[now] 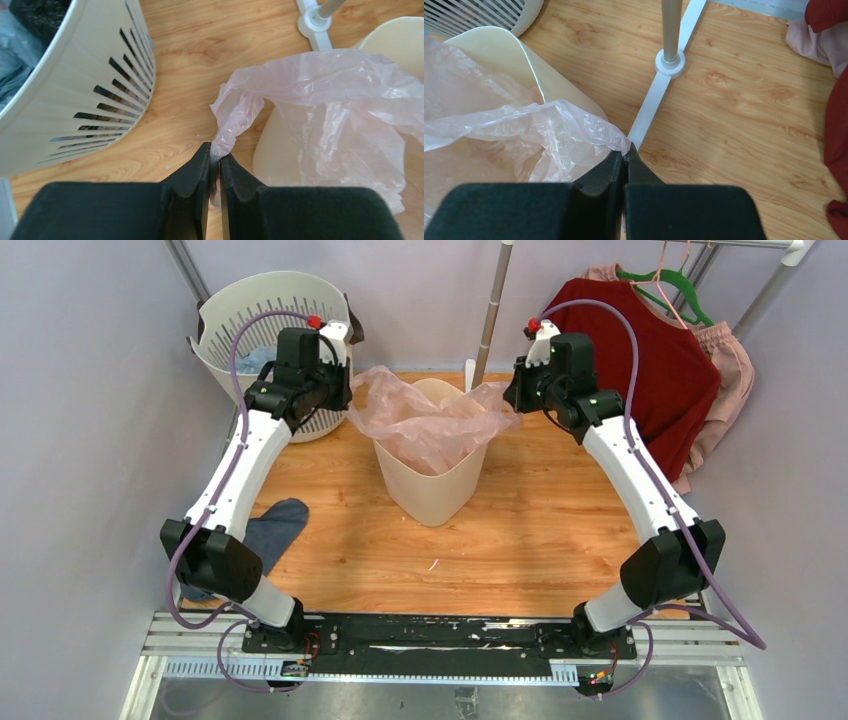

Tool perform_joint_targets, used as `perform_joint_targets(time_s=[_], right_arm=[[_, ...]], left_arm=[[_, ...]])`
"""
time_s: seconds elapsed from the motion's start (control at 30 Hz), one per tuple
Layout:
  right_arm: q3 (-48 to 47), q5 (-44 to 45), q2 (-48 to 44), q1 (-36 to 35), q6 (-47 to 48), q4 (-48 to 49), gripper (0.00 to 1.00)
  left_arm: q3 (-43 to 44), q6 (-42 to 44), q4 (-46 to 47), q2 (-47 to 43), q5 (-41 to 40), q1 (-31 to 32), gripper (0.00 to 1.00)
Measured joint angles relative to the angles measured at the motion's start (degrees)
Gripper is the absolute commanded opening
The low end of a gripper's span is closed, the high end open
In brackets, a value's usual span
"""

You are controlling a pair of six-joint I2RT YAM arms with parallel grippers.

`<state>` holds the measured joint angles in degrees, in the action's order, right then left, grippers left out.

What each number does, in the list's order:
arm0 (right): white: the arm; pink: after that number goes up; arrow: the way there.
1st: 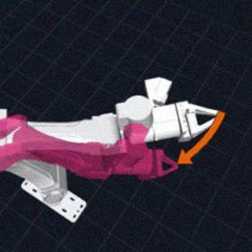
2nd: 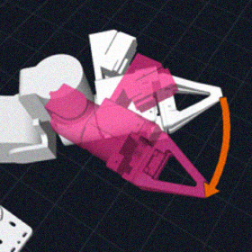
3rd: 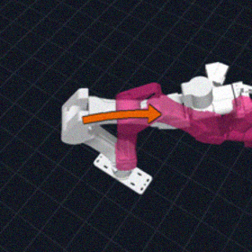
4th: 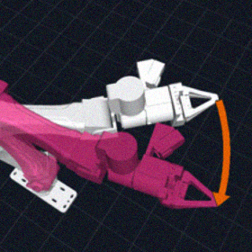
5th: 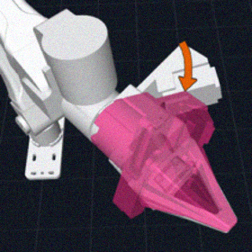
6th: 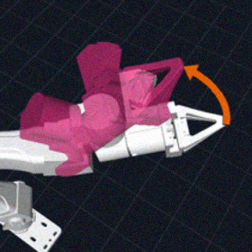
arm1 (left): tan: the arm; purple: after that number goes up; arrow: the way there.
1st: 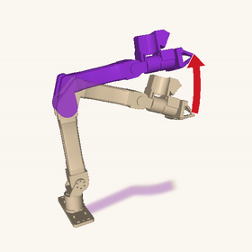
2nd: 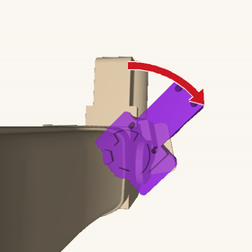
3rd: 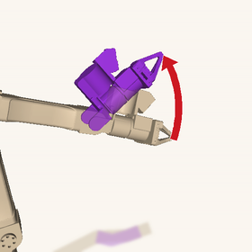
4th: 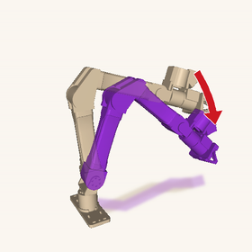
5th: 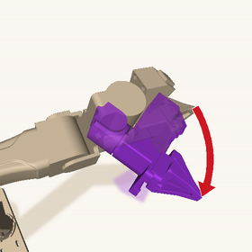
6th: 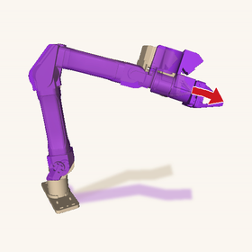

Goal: Put the trash bags into the trash bin

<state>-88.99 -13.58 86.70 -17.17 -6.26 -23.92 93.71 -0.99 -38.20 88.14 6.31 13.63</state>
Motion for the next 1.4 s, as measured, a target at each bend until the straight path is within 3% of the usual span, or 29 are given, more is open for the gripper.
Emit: perform_joint_targets(time_s=[1.0,1.4], right_arm=[[6.05,1.79,3.54,3.08,-3.23,3.61,0.00],[12.57,1.73,2.78,3.45,-3.37,5.09,0.00]], left_arm=[[-7.23,0.15,1.77,2.67,-10.38,0.00,0.13],[-15.74,-1.36,2.03,-0.90,-10.84,0.00,0.14]])
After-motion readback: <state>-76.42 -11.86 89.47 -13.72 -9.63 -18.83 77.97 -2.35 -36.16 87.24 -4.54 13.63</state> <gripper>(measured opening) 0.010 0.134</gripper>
